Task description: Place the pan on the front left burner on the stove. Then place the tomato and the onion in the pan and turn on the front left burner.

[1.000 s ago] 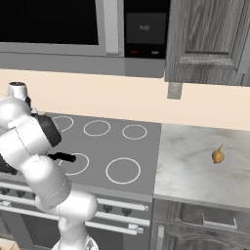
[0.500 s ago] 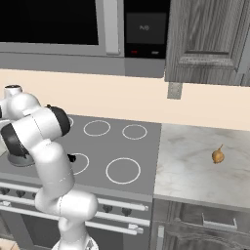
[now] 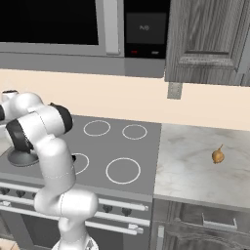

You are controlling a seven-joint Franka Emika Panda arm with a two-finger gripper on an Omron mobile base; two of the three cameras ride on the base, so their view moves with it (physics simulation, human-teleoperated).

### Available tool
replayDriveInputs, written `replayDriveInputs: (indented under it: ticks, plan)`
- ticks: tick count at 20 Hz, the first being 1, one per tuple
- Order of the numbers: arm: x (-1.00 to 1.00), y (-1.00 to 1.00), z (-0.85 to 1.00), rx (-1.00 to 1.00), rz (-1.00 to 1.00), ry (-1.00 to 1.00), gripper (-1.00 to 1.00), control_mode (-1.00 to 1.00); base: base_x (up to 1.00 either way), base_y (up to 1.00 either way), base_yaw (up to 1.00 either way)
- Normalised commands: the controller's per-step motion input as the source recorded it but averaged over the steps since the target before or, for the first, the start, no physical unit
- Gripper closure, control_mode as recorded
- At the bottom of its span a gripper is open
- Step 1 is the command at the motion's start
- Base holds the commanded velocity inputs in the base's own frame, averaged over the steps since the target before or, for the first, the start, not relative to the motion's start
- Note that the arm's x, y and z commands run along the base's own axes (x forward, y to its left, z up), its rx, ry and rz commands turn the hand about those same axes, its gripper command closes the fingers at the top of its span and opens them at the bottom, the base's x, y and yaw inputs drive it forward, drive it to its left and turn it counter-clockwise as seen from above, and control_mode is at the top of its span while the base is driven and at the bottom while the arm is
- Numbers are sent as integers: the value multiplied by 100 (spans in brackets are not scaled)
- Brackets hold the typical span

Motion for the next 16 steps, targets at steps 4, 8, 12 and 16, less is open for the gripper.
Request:
replayDriveInputs:
  ticks: [4,8,12,16]
  plan:
    - [-32,0,-15,0,0,0,100,-100,0,0,0]
    - [-5,0,-38,0,0,0,100,-100,0,0,0]
    - [9,-3,-48,0,0,0,100,-100,0,0,0]
    - [27,0,-35,0,0,0,100,-100,0,0,0]
